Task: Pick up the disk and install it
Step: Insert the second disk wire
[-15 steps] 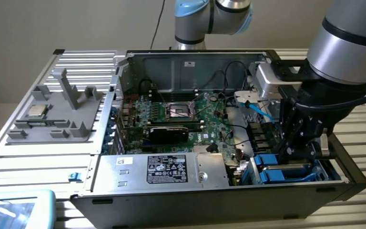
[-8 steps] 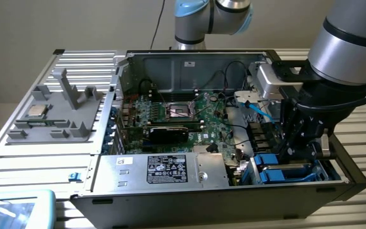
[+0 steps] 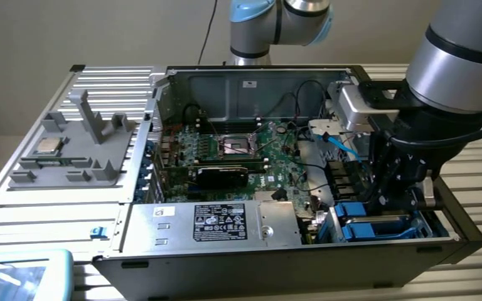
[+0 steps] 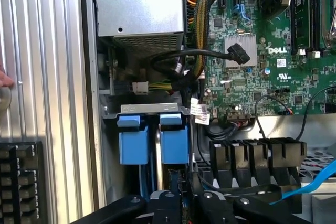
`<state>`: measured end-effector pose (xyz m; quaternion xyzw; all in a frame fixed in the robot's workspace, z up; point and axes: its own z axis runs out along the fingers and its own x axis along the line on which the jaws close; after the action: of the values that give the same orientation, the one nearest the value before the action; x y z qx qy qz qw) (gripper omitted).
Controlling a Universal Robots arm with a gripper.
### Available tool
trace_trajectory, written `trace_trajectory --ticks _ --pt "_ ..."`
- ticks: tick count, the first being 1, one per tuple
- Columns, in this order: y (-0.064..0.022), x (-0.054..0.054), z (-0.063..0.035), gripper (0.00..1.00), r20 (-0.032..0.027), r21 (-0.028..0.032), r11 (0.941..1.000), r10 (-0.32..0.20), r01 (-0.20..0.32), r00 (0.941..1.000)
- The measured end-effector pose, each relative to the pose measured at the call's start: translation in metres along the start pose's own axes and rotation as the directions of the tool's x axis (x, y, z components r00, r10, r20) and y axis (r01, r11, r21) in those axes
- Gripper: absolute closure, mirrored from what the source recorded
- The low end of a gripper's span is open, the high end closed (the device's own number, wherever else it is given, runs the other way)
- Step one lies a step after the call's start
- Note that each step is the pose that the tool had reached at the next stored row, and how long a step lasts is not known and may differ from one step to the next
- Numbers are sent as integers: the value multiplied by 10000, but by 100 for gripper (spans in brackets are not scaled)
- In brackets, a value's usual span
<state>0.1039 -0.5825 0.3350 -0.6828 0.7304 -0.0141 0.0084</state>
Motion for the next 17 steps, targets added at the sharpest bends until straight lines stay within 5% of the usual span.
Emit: trace_trajectory --ticks 4,7,17 --pt "-8 0 -29 76 -13 -2 10000 2 -2 10000" --pt "-21 1 -160 76 -41 -1 10000 1 -1 10000" --pt "-90 -15 -489 76 -264 -54 10000 -9 8 9997"
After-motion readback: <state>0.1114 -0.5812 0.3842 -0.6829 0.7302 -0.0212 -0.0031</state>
